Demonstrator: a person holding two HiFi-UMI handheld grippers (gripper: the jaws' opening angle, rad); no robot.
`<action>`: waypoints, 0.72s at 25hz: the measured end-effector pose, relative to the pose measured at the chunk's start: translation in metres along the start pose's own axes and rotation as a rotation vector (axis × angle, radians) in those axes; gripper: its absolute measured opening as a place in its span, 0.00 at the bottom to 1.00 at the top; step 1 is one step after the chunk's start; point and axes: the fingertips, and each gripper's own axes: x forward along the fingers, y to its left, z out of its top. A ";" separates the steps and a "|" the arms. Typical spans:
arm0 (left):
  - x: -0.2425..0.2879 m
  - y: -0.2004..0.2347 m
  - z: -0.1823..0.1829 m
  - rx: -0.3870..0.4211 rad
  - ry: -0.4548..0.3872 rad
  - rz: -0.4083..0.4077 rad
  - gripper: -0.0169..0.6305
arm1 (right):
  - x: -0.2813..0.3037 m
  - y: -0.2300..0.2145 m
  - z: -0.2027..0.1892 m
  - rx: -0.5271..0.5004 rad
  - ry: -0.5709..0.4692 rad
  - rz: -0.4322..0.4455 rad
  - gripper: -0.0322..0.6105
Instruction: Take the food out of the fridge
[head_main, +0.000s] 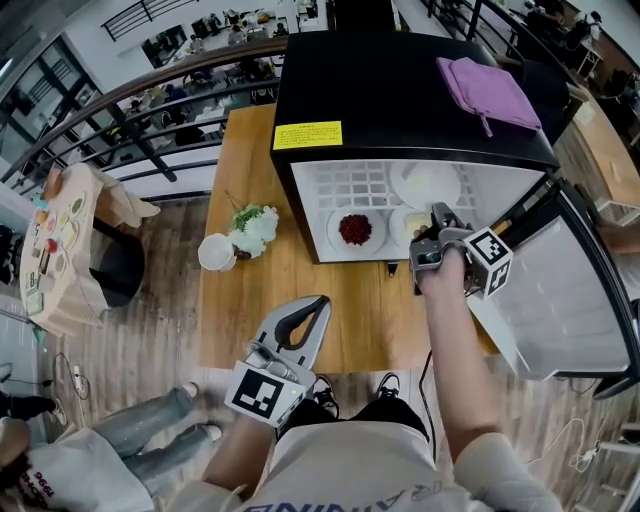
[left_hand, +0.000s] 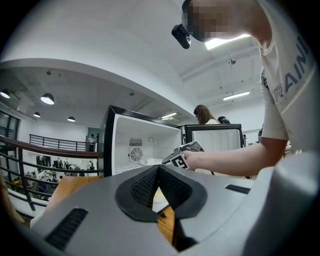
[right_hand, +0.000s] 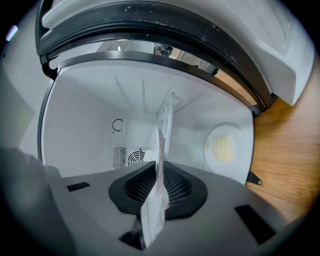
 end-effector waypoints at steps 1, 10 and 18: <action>-0.001 0.000 0.000 -0.007 0.002 0.000 0.04 | 0.000 0.001 0.000 0.003 0.001 0.003 0.14; -0.005 -0.003 0.000 0.006 0.000 -0.005 0.04 | -0.009 0.004 -0.003 0.056 0.018 0.061 0.09; -0.005 -0.010 -0.001 0.006 0.006 -0.018 0.04 | -0.029 0.009 -0.003 -0.008 0.035 0.106 0.09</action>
